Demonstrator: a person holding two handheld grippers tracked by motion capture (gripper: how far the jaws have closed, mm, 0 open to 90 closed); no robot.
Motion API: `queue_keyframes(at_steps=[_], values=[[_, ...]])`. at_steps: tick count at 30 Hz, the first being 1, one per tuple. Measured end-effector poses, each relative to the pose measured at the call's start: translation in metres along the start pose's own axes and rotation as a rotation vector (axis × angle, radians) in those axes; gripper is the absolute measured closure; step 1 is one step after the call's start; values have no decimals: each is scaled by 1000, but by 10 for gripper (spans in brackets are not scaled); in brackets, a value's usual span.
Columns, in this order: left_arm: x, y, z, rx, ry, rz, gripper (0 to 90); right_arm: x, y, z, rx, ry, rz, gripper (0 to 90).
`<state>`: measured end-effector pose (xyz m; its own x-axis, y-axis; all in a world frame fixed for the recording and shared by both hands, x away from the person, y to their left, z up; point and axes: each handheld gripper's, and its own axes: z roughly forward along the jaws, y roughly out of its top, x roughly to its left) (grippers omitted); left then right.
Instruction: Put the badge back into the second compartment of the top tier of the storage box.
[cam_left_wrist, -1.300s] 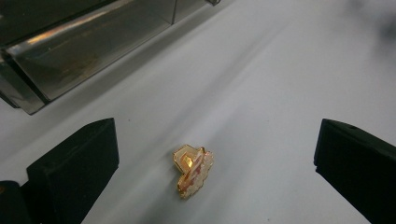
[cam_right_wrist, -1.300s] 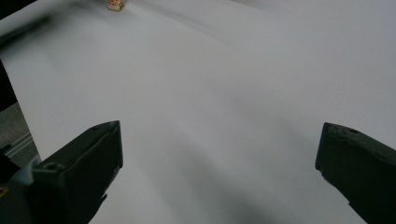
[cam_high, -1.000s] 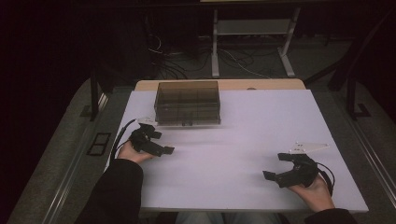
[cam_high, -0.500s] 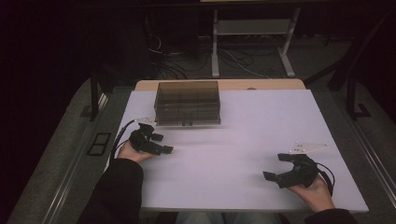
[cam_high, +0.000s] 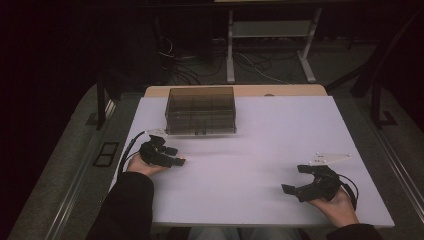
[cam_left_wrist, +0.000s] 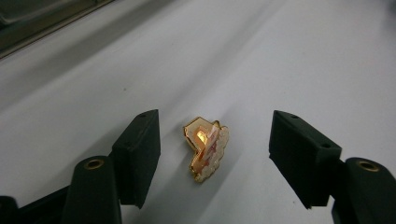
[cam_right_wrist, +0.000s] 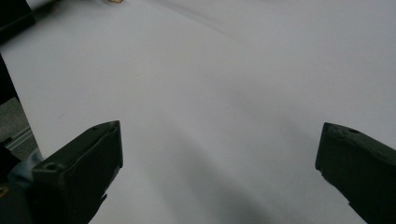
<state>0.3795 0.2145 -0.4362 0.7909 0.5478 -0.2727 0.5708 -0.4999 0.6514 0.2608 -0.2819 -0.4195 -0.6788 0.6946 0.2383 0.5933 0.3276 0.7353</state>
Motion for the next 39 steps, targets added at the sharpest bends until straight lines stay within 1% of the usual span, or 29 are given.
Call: queue_keyframes(at_steps=[2, 9, 14, 16, 20, 21, 22, 23, 24, 25, 26, 27, 28, 29, 32, 33, 39], values=[[1, -1, 1, -3, -7, -4, 371, 0, 0, 0, 1, 0, 0, 0], [0, -1, 4, 3, -26, 11, 456, 0, 0, 1, 4, 1, -3, 0], [0, -1, 7, 6, -33, 5, 499, 1, 0, 1, 6, 0, -2, 0], [0, -1, 8, 4, -36, -1, 531, 1, 0, 1, 7, 0, -2, 0], [2, -1, 8, 8, -35, 2, 606, 1, 0, 1, 7, 0, -2, 0], [2, -1, 9, 3, -36, -7, 632, 1, 0, 1, 8, 0, -2, 0], [2, -1, 9, 7, -36, -15, 696, 1, 0, 1, 8, 0, -2, 0], [3, -2, 9, 14, -40, -22, 696, 1, 0, 1, 8, 0, -2, 0], [4, -2, 10, 12, -48, -30, 724, 1, 0, 1, 8, 0, -2, 0], [5, -2, 10, 7, -54, -37, 746, 1, -1, 1, 9, -1, -2, 0], [5, -2, 9, -9, -61, -48, 778, 1, -1, 1, 9, -1, -2, 0], [5, -2, 8, -18, -66, -52, 778, 1, -1, 1, 9, -1, -2, 0], [4, -2, 8, -14, -63, -43, 792, 1, -1, 1, 9, -1, -2, 0], [3, -1, 7, -12, -59, -44, 796, 1, -1, 1, 8, -1, -2, 0], [1, -1, 5, -17, -47, -60, 836, 1, 0, 1, 9, 0, -3, 0], [1, -1, 5, -11, -42, -53, 840, 1, 0, 1, 10, 0, -2, 0], [-3, 2, 2, 1, -33, -44, 857, 1, 0, 1, 13, 0, -1, 0]])
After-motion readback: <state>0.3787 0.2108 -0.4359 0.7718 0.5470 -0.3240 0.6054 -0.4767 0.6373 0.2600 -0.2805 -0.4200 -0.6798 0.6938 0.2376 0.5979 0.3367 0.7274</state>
